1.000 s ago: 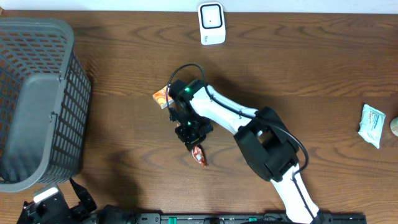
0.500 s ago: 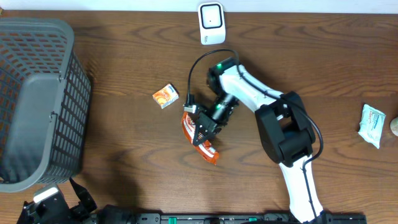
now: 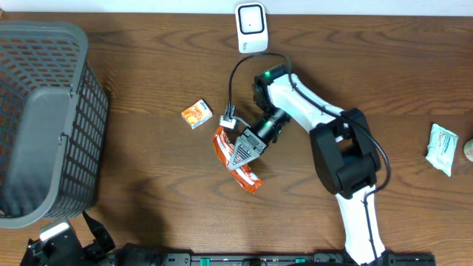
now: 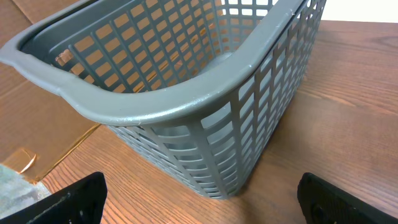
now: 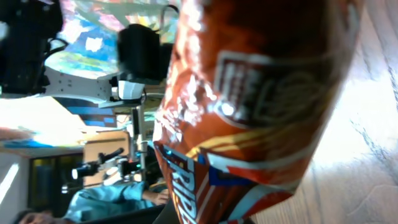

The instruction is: Scan the item barcode

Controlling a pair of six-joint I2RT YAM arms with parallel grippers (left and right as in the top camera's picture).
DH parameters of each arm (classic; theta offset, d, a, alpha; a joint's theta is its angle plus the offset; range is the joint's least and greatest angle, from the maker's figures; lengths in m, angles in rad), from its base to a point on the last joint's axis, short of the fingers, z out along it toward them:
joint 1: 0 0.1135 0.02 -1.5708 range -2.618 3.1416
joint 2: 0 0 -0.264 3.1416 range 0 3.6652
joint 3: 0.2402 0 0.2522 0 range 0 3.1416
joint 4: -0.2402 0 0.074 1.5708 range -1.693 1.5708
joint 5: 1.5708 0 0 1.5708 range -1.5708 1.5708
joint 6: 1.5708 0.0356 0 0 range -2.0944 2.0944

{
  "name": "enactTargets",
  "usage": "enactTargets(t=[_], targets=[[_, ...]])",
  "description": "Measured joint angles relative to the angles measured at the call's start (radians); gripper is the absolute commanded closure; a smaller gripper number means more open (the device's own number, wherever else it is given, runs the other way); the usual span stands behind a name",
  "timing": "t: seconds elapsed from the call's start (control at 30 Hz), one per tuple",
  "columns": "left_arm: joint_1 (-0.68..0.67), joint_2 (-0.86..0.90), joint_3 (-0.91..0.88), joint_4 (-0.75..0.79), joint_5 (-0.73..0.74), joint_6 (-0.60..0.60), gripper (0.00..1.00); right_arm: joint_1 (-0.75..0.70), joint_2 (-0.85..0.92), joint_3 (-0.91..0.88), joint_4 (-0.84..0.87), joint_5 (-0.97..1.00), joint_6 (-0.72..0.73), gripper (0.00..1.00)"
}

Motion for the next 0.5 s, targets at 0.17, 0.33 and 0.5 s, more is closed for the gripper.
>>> enactTargets(t=[0.17, 0.33, 0.5], targets=[[0.000, 0.000, 0.000, 0.000, 0.000, 0.000, 0.02, 0.000, -0.185, 0.000, 0.000, -0.021, 0.034, 0.99], [0.000, 0.000, 0.000, 0.000, 0.000, 0.000, 0.02, 0.000, -0.355, 0.005, -0.002, -0.044, 0.148, 0.99], [0.000, 0.000, 0.000, 0.000, 0.000, 0.000, 0.02, 0.008, -0.423, 0.005, -0.001, -0.070, 0.238, 0.99]])
